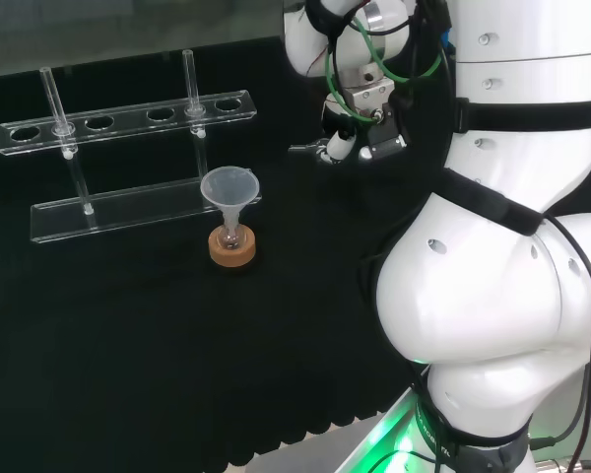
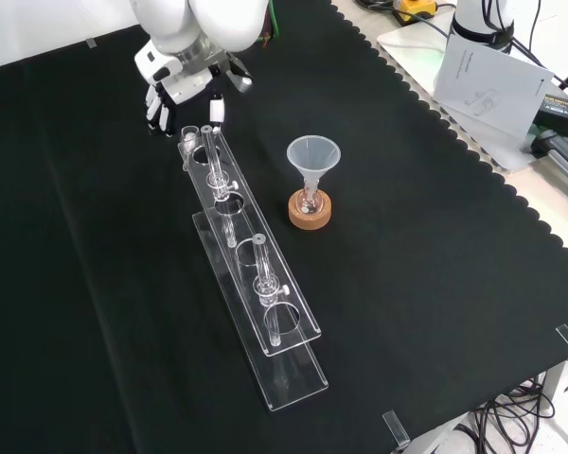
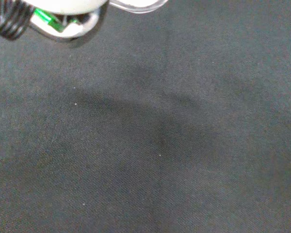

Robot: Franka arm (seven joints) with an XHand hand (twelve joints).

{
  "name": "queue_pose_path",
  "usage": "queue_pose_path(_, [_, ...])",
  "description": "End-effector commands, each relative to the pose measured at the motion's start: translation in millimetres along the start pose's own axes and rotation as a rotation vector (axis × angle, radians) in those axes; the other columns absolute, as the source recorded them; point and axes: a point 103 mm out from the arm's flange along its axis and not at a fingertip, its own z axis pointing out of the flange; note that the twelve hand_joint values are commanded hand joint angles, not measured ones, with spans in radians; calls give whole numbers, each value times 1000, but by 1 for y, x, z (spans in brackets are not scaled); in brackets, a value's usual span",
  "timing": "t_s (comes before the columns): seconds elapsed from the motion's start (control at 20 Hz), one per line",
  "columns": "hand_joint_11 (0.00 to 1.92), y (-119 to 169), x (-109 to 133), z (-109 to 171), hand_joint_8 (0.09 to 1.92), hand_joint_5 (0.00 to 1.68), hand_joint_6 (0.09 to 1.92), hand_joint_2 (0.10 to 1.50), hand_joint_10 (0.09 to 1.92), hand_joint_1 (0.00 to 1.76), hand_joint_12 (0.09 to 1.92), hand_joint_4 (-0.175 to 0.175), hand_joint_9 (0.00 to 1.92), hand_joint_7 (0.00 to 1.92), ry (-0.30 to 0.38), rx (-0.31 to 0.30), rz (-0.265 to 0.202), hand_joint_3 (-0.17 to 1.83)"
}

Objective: Pick up the weighing funnel.

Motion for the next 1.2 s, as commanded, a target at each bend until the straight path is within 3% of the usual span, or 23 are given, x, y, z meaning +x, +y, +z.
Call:
queue_pose_path(0.05, [775, -12, -12, -10, 652, 1268, 706, 630, 386, 1115, 1080, 175, 966, 618, 47, -56, 12, 707])
queue_pose_path(0.55, [784, -44, -22, -41, 649, 1266, 707, 633, 381, 1114, 1076, 175, 972, 611, 72, -128, 27, 702])
queue_pose_path(1.2, [790, -113, -20, -79, 649, 1263, 712, 638, 373, 1113, 1068, 175, 974, 606, 98, -199, 57, 697])
